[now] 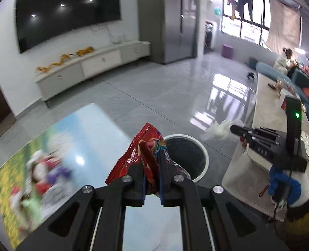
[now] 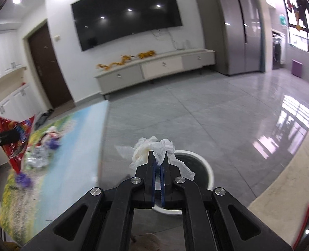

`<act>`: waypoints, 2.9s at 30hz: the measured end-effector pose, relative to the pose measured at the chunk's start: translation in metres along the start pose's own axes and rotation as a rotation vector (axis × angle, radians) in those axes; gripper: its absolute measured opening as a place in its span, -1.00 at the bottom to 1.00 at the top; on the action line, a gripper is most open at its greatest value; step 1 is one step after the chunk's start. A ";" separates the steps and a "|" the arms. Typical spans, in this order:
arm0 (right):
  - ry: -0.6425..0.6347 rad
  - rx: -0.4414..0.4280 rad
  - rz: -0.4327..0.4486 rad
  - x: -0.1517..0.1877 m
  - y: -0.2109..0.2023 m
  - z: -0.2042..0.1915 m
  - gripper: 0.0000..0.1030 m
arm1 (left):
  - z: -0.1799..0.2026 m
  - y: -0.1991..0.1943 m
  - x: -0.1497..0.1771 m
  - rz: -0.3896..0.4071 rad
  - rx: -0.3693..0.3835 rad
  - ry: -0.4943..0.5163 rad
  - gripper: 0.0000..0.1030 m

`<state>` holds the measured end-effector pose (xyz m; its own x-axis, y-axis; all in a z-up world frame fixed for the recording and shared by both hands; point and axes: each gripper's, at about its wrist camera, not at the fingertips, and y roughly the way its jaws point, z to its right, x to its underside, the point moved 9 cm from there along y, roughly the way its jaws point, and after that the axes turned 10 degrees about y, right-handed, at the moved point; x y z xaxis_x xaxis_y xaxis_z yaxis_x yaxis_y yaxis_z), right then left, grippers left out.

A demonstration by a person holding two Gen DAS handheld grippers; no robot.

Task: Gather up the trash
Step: 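Carry both items to the bin and open both tools to drop them, then grasp the clear plastic bag with the left tool while the right tool grasps the printed white bag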

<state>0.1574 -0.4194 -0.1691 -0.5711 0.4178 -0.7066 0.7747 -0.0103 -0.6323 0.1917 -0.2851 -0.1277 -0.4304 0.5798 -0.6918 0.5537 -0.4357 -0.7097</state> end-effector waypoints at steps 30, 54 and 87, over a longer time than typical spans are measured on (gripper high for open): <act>0.087 0.121 -0.016 -0.012 0.052 0.054 -0.20 | 0.022 0.138 -0.032 -0.074 0.211 -0.095 0.11; -0.191 -0.227 0.074 -0.018 -0.060 -0.167 -0.04 | -0.192 -0.139 0.118 0.036 -0.288 -0.244 -0.02; -0.701 -0.522 -0.392 0.112 0.124 -0.360 -0.16 | -0.321 -0.029 0.246 -0.207 -0.225 -0.342 -0.42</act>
<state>0.2869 -0.0467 -0.2119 -0.7168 -0.3357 -0.6112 0.4198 0.4921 -0.7626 0.2990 0.0912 -0.2340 -0.7381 0.3622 -0.5692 0.5557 -0.1521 -0.8173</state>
